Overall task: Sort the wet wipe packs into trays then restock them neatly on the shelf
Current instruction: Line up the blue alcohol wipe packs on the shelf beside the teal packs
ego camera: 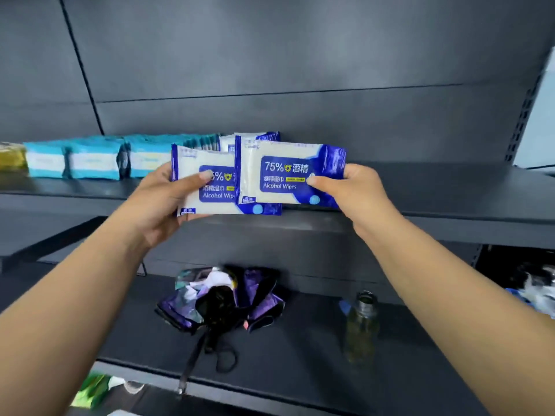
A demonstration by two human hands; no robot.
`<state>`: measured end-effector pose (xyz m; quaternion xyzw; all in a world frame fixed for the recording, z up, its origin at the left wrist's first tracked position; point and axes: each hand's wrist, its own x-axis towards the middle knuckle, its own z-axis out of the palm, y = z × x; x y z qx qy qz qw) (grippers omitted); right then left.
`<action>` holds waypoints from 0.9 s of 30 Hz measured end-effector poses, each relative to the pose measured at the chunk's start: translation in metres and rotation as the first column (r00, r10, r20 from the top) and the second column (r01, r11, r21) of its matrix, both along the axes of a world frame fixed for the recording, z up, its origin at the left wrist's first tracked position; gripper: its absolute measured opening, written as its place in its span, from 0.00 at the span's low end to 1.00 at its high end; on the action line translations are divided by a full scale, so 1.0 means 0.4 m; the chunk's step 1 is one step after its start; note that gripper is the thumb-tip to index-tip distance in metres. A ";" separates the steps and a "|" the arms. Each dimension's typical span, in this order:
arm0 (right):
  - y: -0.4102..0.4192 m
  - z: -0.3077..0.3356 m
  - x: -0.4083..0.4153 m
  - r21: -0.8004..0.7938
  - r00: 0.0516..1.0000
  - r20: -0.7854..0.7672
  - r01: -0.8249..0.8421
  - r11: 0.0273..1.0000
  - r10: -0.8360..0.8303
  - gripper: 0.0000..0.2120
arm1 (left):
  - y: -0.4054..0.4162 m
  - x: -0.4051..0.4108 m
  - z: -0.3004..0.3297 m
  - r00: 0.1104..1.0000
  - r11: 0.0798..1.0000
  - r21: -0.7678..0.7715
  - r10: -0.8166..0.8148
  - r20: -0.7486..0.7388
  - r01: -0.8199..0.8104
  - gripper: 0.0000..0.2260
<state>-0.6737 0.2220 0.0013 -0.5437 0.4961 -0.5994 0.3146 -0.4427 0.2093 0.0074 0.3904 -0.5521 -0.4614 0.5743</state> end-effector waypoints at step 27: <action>-0.699 0.015 0.184 0.217 0.969 -0.131 0.236 0.947 -0.212 0.15 | -0.383 0.165 -0.082 0.640 0.639 -0.439 0.750 0.171 -0.631 0.09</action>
